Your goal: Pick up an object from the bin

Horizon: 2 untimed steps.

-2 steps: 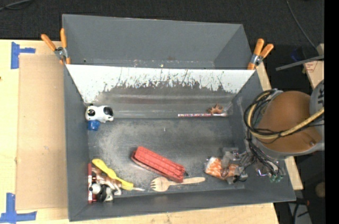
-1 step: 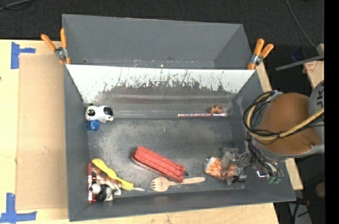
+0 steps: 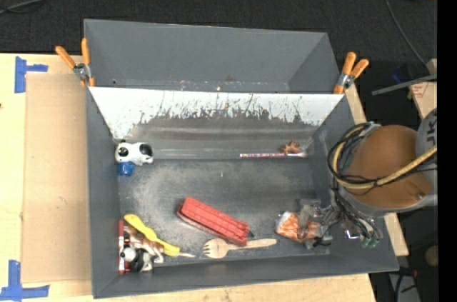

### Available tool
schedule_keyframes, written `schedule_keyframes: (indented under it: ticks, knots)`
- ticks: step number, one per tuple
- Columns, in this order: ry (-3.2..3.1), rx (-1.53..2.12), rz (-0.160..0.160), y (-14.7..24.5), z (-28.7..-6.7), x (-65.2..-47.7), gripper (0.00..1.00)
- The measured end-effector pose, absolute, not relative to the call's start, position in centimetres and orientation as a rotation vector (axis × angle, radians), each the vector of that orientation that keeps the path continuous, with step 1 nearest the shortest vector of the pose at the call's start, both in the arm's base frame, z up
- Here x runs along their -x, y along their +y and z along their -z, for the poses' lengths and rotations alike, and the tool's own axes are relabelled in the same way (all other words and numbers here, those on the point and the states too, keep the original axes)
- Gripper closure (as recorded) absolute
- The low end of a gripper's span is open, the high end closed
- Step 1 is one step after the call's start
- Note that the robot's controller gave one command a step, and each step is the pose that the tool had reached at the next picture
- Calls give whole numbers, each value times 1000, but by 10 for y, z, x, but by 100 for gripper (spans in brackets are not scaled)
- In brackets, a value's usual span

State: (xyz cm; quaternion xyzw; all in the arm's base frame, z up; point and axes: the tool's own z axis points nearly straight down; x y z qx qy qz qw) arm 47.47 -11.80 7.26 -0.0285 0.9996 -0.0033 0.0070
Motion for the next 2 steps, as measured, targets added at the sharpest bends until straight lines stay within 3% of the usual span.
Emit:
schedule_keyframes:
  ticks: [2]
  knots:
    - [3123,139,7,-118,-73,-475,100]
